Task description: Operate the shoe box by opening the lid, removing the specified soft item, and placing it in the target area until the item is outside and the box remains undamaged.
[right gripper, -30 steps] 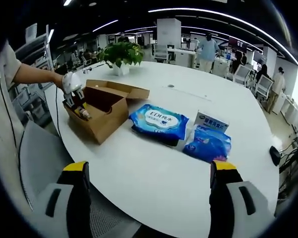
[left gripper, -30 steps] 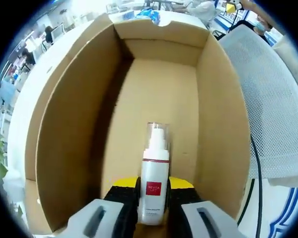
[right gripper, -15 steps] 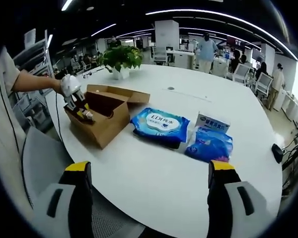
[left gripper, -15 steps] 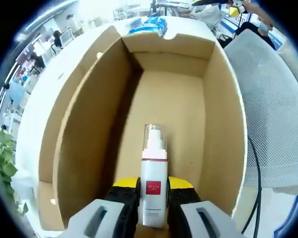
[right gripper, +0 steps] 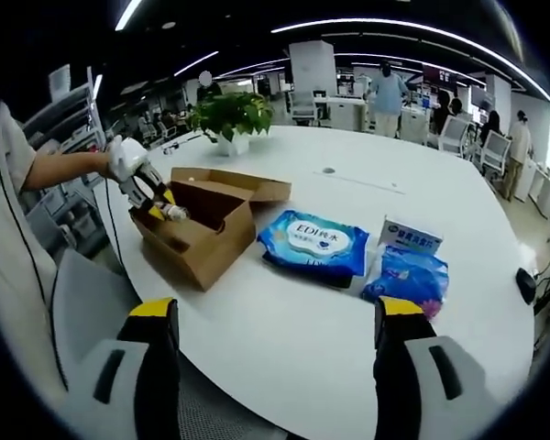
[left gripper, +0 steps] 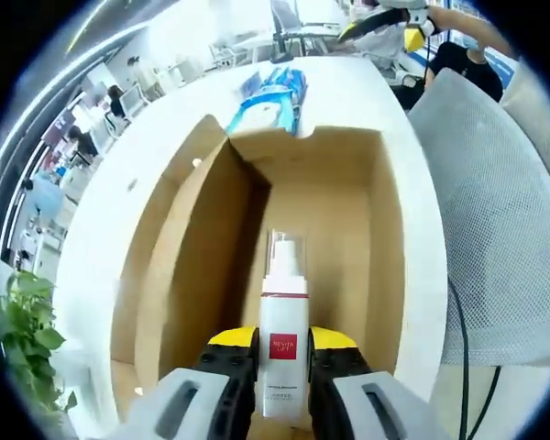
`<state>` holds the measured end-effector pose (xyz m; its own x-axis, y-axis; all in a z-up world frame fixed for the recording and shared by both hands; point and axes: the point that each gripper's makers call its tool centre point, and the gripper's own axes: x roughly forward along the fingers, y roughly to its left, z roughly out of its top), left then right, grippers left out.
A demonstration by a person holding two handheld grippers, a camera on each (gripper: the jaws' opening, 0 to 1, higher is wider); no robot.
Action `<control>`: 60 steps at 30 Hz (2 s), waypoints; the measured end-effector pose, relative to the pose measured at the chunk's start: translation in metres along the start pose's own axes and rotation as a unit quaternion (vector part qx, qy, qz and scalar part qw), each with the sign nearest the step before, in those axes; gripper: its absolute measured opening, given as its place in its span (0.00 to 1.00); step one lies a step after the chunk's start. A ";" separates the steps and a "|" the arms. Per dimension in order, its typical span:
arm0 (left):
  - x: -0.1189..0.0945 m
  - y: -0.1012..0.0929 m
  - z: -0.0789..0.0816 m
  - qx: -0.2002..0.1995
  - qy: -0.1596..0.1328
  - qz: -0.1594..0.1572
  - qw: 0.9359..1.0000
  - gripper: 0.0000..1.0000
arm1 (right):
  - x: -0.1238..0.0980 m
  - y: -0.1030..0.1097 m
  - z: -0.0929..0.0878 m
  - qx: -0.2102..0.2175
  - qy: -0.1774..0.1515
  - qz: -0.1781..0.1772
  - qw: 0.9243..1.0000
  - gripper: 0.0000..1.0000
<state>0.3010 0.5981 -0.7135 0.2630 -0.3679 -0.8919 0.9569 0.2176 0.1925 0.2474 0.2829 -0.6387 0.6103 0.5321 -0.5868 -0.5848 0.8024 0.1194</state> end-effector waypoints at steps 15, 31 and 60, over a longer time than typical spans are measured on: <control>-0.019 0.001 0.037 0.027 -0.056 0.040 0.997 0.19 | 0.031 0.036 0.025 -0.010 -0.019 0.046 0.999 0.74; -0.022 -0.022 0.082 0.064 -0.107 0.050 0.991 0.19 | 0.064 0.088 0.044 -0.023 -0.037 0.106 0.993 0.58; -0.028 -0.061 0.131 0.122 -0.198 0.040 0.972 0.19 | 0.088 0.132 0.052 0.068 -0.037 0.182 0.980 0.26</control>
<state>0.2516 0.4772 -0.6468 0.3186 -0.6881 -0.6520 0.9194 0.0568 0.3893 0.2520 0.4494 -0.6333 0.4151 0.8039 -0.4260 -0.6971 0.5819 0.4189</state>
